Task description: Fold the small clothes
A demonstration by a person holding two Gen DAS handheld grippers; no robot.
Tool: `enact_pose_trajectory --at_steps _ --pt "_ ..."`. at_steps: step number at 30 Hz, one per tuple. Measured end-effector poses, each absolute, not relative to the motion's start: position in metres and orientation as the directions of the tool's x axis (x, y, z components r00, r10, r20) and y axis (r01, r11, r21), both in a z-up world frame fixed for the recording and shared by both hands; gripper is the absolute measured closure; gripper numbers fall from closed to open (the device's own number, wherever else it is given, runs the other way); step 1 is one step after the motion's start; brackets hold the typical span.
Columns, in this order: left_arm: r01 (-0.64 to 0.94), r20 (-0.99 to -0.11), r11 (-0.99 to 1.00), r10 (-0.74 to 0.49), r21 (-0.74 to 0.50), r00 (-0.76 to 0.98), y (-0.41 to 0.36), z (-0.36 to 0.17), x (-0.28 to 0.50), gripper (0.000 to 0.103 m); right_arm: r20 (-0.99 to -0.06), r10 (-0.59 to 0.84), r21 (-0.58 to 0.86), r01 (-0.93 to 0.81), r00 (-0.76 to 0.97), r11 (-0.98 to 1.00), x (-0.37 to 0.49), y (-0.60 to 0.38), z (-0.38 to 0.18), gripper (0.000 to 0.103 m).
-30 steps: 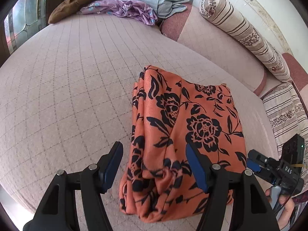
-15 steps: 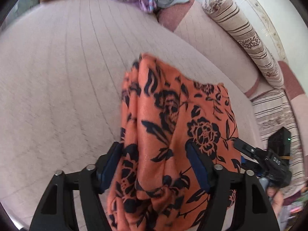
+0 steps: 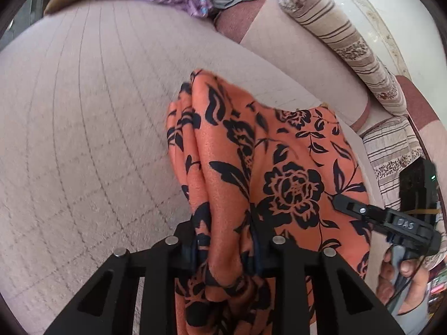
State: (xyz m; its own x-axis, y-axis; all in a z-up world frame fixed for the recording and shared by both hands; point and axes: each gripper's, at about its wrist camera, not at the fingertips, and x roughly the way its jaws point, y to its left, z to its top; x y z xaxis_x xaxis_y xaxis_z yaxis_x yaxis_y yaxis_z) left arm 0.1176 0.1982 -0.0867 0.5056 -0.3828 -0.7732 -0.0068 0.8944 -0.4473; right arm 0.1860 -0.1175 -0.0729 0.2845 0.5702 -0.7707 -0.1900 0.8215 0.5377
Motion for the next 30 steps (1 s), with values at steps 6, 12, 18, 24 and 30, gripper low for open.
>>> enact_pose_trajectory --at_steps 6,12,18,24,30 --pt "0.064 -0.702 0.866 -0.443 -0.496 0.557 0.159 -0.046 0.128 0.074 -0.727 0.572 0.503 -0.272 0.381 0.821 0.181 -0.143 -0.012 0.068" --pt "0.138 -0.681 0.873 -0.456 -0.468 0.573 0.096 -0.024 0.16 0.063 -0.66 0.561 0.526 -0.226 0.499 0.82 0.187 -0.211 0.005 0.068" --pt "0.027 -0.851 0.941 -0.318 -0.338 0.417 0.078 -0.087 0.173 0.044 -0.775 0.439 0.523 0.071 0.455 0.849 0.188 -0.278 -0.087 0.036" --pt "0.026 -0.833 0.962 -0.247 -0.27 0.495 0.097 -0.069 0.134 0.041 -0.706 0.413 0.515 0.017 0.575 0.857 0.149 -0.285 -0.068 0.036" --pt "0.076 -0.828 0.978 -0.206 -0.196 0.522 0.088 -0.056 0.123 0.039 -0.643 0.489 0.499 -0.161 0.589 0.851 0.156 -0.234 -0.038 0.022"
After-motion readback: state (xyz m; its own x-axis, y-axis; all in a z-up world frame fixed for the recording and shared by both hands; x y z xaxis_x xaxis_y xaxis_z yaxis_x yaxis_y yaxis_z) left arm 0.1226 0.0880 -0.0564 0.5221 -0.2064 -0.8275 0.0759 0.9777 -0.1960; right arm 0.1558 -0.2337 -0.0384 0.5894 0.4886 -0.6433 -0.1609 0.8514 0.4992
